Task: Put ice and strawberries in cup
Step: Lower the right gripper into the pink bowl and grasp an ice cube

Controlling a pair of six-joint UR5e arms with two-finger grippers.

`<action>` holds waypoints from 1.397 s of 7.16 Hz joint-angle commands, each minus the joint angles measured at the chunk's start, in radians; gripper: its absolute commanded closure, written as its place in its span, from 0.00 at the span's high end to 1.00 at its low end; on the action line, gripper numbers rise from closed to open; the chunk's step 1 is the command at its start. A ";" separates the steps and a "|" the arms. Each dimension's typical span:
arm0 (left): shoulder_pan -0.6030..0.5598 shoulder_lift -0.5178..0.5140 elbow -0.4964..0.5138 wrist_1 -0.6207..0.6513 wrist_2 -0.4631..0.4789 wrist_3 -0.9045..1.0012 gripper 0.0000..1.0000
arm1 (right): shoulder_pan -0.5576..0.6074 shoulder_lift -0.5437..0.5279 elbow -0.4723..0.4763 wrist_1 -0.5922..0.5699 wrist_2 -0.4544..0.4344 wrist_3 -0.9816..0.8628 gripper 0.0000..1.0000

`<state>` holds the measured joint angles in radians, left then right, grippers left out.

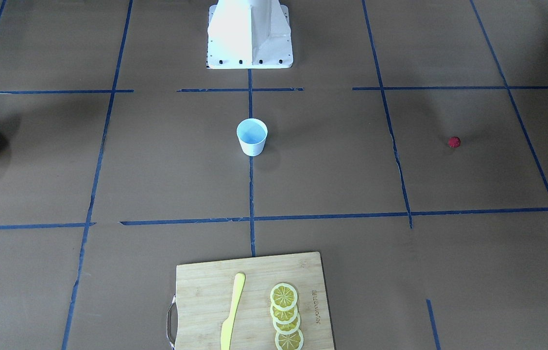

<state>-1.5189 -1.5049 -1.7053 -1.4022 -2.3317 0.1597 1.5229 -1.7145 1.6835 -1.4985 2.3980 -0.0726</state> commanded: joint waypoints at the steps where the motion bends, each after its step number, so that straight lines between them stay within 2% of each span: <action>1: 0.003 0.002 0.007 -0.008 -0.004 0.006 1.00 | -0.077 -0.081 0.121 0.041 0.000 0.270 0.98; 2: 0.003 0.003 0.009 -0.005 -0.006 0.009 1.00 | -0.104 -0.115 0.160 0.072 0.000 0.371 0.98; 3: 0.003 0.003 0.009 -0.005 -0.008 0.011 1.00 | -0.145 -0.138 0.160 0.146 0.000 0.492 0.98; 4: 0.003 0.003 0.007 -0.005 -0.008 0.011 1.00 | -0.179 -0.164 0.157 0.263 -0.003 0.622 0.94; 5: 0.003 0.003 0.006 -0.005 -0.008 0.011 1.00 | -0.211 -0.178 0.154 0.305 -0.011 0.704 0.94; 7: 0.003 0.002 -0.005 -0.005 -0.009 0.009 1.00 | -0.285 -0.180 0.151 0.311 -0.019 0.852 0.92; 10: 0.003 0.000 -0.005 0.006 -0.058 0.003 1.00 | -0.306 -0.182 0.119 0.313 -0.031 0.852 0.89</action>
<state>-1.5156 -1.5044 -1.7098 -1.3986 -2.3774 0.1638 1.2270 -1.8952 1.8191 -1.1871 2.3777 0.7753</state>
